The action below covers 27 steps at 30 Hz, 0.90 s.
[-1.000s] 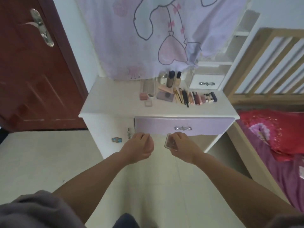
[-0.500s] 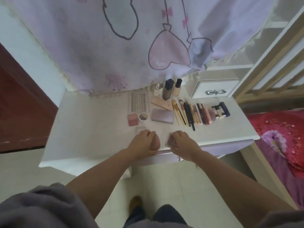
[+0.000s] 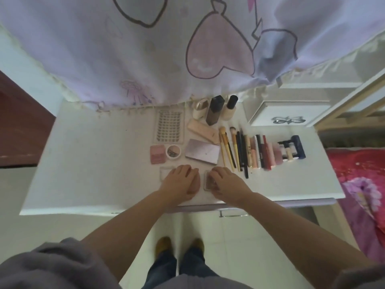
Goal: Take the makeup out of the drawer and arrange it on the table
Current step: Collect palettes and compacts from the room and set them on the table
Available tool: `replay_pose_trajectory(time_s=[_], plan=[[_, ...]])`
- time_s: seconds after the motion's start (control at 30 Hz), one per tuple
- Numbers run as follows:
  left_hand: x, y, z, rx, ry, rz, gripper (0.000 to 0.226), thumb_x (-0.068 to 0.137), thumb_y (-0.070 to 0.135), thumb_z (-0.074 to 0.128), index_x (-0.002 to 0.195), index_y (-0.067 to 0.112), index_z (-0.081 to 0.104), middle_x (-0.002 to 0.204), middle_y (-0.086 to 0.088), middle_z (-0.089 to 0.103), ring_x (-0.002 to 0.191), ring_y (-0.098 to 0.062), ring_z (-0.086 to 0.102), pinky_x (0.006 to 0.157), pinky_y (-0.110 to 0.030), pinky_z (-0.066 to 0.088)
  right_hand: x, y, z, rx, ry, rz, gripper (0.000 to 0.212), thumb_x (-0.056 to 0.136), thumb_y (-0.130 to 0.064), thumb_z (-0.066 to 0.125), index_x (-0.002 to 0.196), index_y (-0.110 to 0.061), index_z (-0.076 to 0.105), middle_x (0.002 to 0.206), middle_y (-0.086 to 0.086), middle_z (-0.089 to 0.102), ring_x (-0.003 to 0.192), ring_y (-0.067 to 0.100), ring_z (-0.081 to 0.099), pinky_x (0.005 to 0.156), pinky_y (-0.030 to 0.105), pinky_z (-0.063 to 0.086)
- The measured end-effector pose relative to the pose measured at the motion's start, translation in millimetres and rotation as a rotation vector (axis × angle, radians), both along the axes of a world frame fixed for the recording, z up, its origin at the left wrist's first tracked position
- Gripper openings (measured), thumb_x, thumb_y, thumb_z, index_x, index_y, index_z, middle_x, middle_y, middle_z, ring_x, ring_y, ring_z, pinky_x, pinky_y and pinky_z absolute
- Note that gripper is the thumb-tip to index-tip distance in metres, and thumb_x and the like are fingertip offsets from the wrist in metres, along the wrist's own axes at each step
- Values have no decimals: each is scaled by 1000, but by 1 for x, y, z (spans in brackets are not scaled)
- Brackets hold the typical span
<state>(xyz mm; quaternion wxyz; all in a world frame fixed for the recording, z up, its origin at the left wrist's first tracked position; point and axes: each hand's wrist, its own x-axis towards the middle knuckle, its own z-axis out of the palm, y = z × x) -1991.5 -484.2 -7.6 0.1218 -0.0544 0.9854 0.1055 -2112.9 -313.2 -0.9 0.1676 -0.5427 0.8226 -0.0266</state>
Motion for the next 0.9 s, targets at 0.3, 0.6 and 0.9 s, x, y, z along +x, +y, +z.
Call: replay_pose_trajectory(time_s=[0.3, 0.6, 0.9], plan=[[-15, -7, 24, 70, -47, -31, 86, 81, 45, 60, 148, 20, 12, 150, -8, 21, 138, -24, 20, 110, -37, 21, -9, 8, 29, -8, 8, -85, 50, 92, -37, 54, 134, -15, 41, 145, 6, 36, 133, 23, 34, 106, 36, 35], [-42, 1, 71, 16, 351, -163, 63, 96, 50, 29, 146, 14, 25, 146, -12, 37, 134, -26, 34, 111, -42, 26, 33, 30, 57, 7, 297, -661, 72, 90, -59, 0, 150, -22, 15, 159, 6, 10, 146, 23, 4, 116, 51, -5], [8, 53, 88, 16, 408, -610, 69, 94, 53, 14, 137, 8, 45, 129, -17, 56, 119, -30, 53, 97, -47, 43, 172, 62, 52, 117, 338, -1227, 72, 86, -57, -14, 150, -26, -3, 160, 3, -3, 146, 21, -8, 111, 53, -17]])
